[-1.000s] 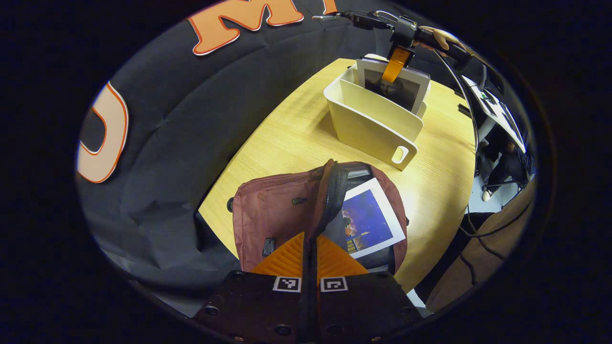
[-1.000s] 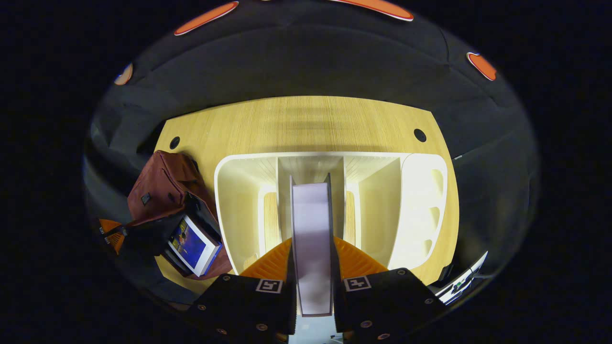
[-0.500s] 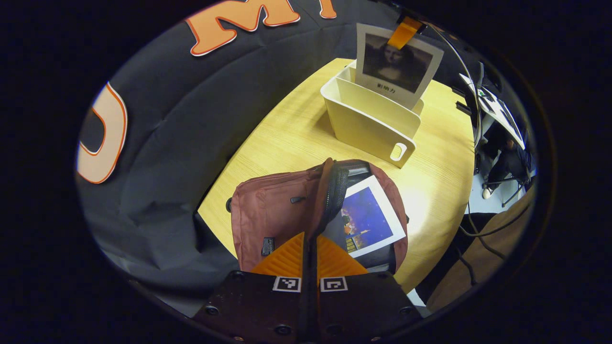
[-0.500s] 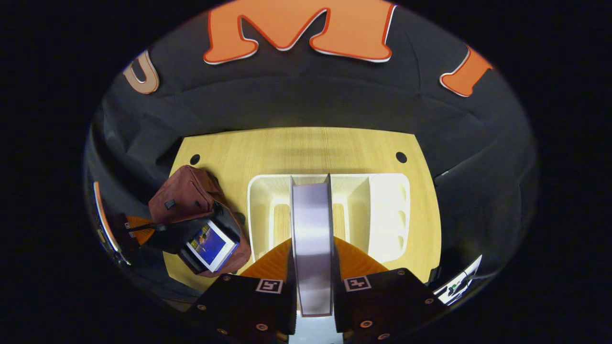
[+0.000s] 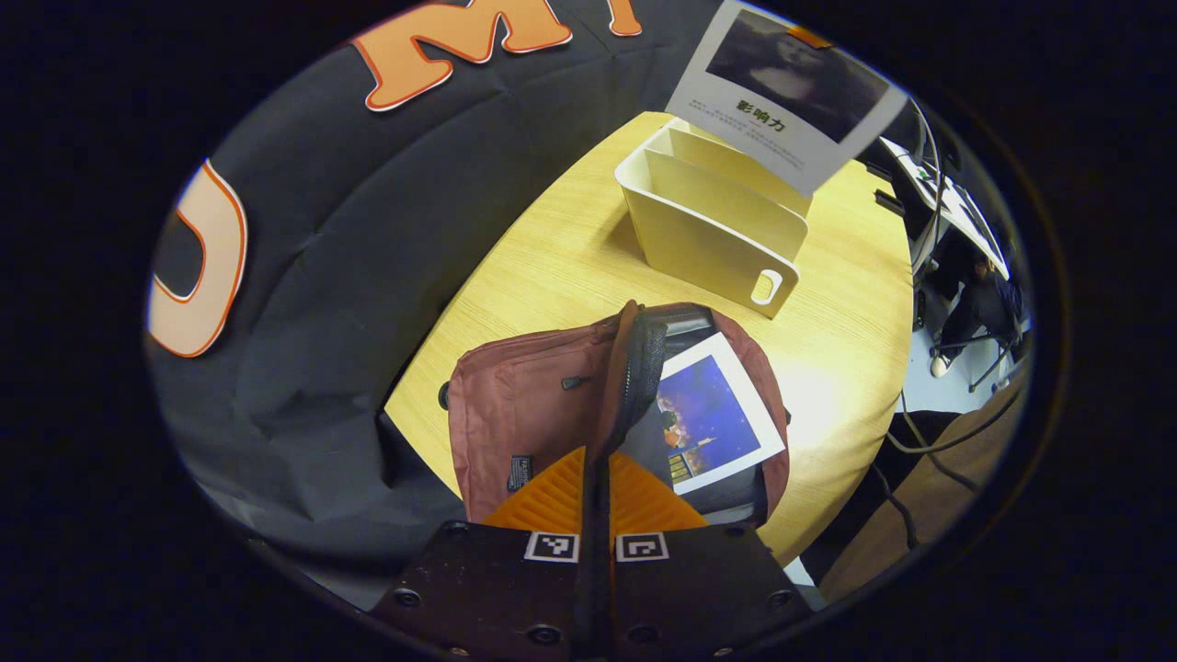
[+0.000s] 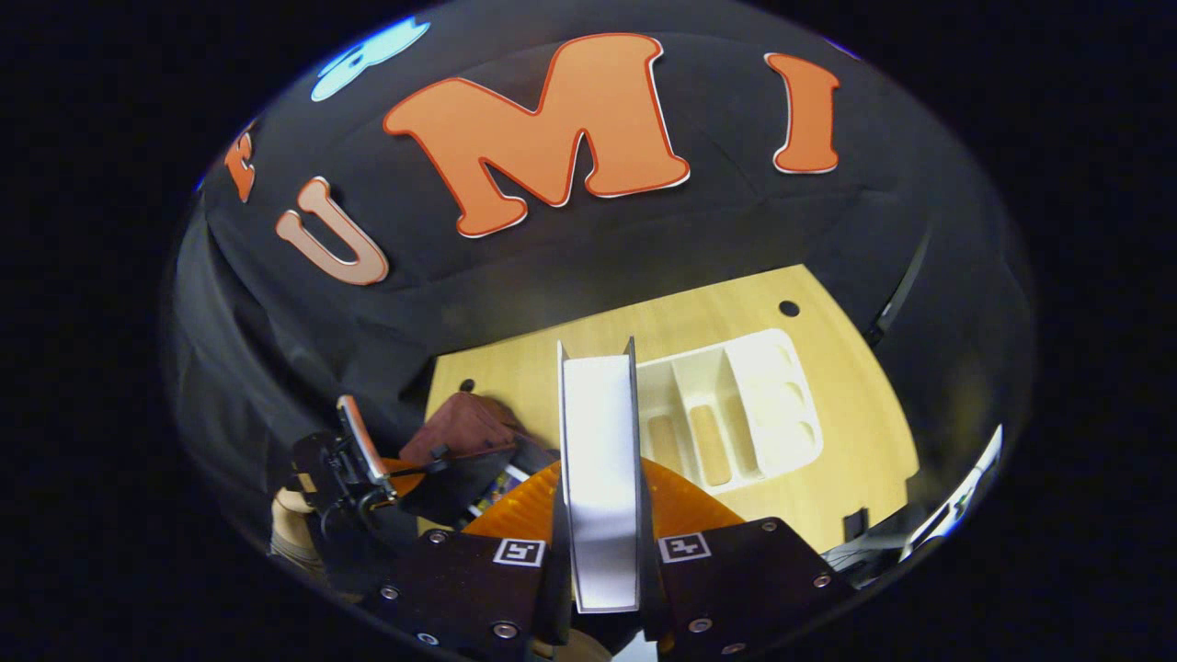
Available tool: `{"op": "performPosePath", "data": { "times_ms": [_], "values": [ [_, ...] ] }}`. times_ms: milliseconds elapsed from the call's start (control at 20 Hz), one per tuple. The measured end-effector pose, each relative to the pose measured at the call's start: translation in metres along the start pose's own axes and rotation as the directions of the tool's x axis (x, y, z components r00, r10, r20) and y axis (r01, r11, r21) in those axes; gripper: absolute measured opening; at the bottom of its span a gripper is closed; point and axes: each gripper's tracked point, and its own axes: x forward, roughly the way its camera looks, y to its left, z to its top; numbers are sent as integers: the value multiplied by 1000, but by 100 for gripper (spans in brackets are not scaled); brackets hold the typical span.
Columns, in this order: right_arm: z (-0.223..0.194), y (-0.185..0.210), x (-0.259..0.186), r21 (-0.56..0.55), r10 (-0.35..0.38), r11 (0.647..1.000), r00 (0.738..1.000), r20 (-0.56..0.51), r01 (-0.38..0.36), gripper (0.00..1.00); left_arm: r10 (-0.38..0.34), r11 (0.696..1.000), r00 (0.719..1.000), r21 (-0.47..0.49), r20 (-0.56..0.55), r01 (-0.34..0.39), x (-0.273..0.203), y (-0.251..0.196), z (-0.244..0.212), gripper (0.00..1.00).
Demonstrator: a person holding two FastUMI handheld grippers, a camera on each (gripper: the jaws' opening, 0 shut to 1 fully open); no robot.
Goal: Open the schoolbag, grab two books from the bookshelf and put them into the schoolbag.
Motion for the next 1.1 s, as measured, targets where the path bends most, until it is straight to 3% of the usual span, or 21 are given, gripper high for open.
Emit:
{"op": "performPosePath", "data": {
  "times_ms": [250, 500, 700, 900, 1100],
  "values": [
    [-70, 20, 25, 167, 150, 975, 988, -23, -144, 30, 3, 1000, 1000, 23, 0, -3, -5, 0, 2, 1],
    [-130, 39, 76, 359, 278, 900, 960, -40, -246, 30, 10, 999, 1000, 44, 4, -11, -13, -2, 7, 1],
    [-162, 47, 115, 455, 307, 853, 951, -43, -255, 30, 22, 999, 1000, 40, 3, -22, -21, -1, 9, 0],
    [-169, 56, 148, 523, 307, 811, 952, 1, -262, 30, 35, 998, 999, 56, -2, -35, -39, -1, 17, 0],
    [-179, 74, 179, 534, 305, 805, 952, 0, -258, 30, 48, 995, 999, 87, -10, -47, -44, -3, 23, 1]
  ]
}}
